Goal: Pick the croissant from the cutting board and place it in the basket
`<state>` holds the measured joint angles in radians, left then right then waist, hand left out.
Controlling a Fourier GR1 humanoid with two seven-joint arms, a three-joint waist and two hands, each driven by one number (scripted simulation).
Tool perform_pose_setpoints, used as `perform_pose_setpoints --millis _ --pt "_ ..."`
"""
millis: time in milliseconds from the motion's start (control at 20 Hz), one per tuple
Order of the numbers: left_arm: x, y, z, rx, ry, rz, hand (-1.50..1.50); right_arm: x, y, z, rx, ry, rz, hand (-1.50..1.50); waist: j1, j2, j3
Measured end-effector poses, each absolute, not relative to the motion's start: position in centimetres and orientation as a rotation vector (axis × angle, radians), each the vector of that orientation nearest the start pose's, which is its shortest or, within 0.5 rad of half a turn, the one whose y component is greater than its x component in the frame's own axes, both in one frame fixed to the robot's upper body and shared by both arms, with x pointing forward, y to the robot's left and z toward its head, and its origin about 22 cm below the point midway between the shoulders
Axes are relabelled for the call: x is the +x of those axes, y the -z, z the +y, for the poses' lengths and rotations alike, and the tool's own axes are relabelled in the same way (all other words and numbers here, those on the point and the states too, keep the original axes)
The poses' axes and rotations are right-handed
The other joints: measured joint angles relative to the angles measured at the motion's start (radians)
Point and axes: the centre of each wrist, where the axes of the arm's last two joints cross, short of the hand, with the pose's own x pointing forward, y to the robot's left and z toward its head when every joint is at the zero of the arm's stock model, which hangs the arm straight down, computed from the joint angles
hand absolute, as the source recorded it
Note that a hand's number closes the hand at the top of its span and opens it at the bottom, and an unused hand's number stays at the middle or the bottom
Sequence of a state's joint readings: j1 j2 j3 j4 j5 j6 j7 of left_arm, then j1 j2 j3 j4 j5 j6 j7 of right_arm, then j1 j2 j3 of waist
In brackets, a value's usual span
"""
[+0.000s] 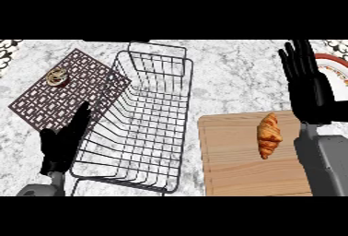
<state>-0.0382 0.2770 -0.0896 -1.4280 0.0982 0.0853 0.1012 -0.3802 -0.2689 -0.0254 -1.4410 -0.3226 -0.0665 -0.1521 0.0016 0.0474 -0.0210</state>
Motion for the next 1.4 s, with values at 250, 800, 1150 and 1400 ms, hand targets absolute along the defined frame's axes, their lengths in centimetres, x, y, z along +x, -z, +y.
perform_pose_setpoints --millis 250,800,1150,1400 --pt "27.2 -2.5 28.2 0.228 0.237 -1.516 0.00 33.7 -6.2 -24.3 -0.022 -0.190 -1.744 1.50 0.023 -0.028 0.014" --pt "29.4 -7.1 28.5 0.270 0.398 -1.723 0.00 34.0 -0.4 -11.6 -0.334 -0.272 -1.597 -1.50 0.040 -0.042 0.019" --pt "29.5 -7.2 28.4 0.278 0.400 -1.722 0.00 38.3 -2.5 -13.1 -0.822 -0.628 -1.390 -1.50 0.032 -0.058 0.010" --pt "29.6 -7.3 28.3 0.273 0.409 -1.720 0.00 41.0 -5.7 -13.1 -0.973 -0.948 -1.054 -1.50 0.034 -0.062 0.008"
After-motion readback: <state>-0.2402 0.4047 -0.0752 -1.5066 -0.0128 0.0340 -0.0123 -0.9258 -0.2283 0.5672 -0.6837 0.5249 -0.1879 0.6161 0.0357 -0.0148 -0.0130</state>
